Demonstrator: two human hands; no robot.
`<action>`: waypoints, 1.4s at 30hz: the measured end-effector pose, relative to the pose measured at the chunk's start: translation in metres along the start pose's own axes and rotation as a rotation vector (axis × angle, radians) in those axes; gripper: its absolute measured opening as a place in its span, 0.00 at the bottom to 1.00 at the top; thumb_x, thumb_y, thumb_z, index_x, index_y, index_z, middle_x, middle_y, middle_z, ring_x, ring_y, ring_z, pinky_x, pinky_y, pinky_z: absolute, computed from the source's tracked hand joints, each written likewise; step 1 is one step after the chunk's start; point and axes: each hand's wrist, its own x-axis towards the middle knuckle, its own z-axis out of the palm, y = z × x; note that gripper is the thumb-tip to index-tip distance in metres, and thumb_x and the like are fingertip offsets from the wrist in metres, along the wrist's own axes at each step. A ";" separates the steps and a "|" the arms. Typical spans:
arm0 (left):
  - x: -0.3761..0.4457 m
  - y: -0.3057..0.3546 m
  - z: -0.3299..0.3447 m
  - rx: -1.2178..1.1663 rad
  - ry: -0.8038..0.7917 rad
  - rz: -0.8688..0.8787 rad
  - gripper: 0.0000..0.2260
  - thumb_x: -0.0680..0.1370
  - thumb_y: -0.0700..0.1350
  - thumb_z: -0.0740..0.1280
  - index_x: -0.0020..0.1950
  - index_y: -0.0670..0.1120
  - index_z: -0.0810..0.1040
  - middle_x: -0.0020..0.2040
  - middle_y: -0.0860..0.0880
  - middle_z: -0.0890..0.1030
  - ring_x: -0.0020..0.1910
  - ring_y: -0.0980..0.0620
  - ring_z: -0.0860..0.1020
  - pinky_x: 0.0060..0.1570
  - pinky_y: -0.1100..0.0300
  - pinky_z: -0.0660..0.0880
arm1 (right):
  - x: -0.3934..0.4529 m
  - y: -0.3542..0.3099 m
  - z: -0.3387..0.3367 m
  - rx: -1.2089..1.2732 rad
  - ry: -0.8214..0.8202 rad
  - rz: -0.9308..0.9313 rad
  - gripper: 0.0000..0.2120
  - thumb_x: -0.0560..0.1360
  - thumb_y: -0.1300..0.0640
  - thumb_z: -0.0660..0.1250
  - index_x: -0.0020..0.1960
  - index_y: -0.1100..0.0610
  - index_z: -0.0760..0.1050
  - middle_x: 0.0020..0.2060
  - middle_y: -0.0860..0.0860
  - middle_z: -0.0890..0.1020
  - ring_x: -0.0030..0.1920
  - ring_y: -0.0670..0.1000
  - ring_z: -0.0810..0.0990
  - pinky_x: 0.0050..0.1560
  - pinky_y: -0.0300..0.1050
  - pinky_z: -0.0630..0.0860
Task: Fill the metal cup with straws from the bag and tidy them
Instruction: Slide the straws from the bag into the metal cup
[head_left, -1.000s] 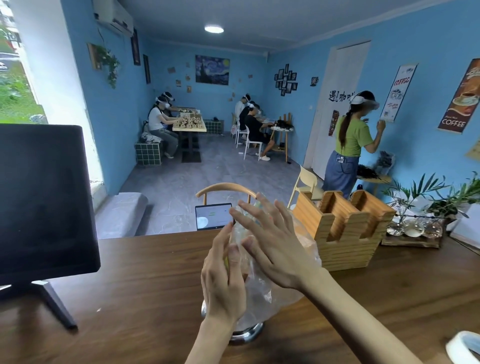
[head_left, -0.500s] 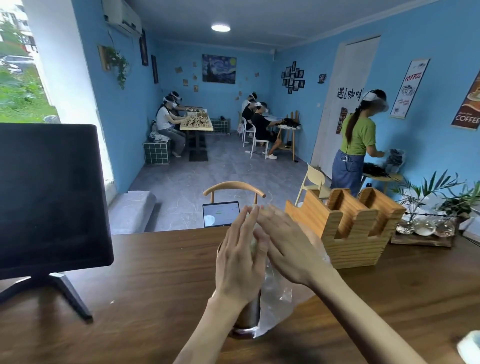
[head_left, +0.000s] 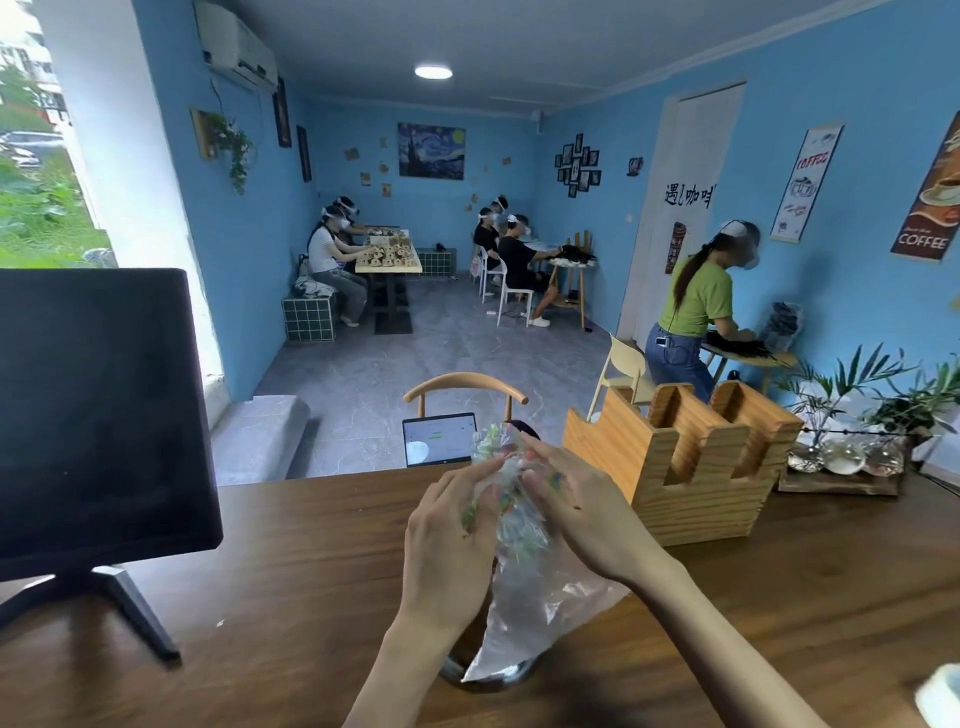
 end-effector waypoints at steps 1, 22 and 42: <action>0.001 0.000 -0.001 -0.008 0.008 -0.011 0.12 0.82 0.51 0.66 0.64 0.60 0.81 0.58 0.68 0.80 0.61 0.66 0.77 0.61 0.62 0.75 | 0.001 -0.001 0.001 -0.004 -0.007 -0.010 0.22 0.84 0.36 0.55 0.77 0.30 0.59 0.71 0.32 0.71 0.70 0.33 0.69 0.70 0.37 0.66; 0.012 0.006 -0.012 0.361 -0.254 0.160 0.22 0.87 0.55 0.50 0.81 0.58 0.62 0.81 0.60 0.61 0.81 0.59 0.56 0.78 0.62 0.54 | 0.019 -0.016 0.021 -0.276 -0.166 -0.101 0.25 0.83 0.43 0.50 0.79 0.44 0.62 0.77 0.40 0.65 0.79 0.44 0.58 0.77 0.50 0.63; 0.027 -0.020 -0.016 -0.200 -0.265 -0.470 0.25 0.80 0.65 0.62 0.75 0.59 0.71 0.72 0.56 0.76 0.72 0.56 0.72 0.67 0.62 0.67 | 0.014 -0.011 0.025 -0.303 -0.216 -0.030 0.39 0.77 0.25 0.41 0.82 0.43 0.56 0.81 0.39 0.56 0.80 0.39 0.47 0.81 0.47 0.50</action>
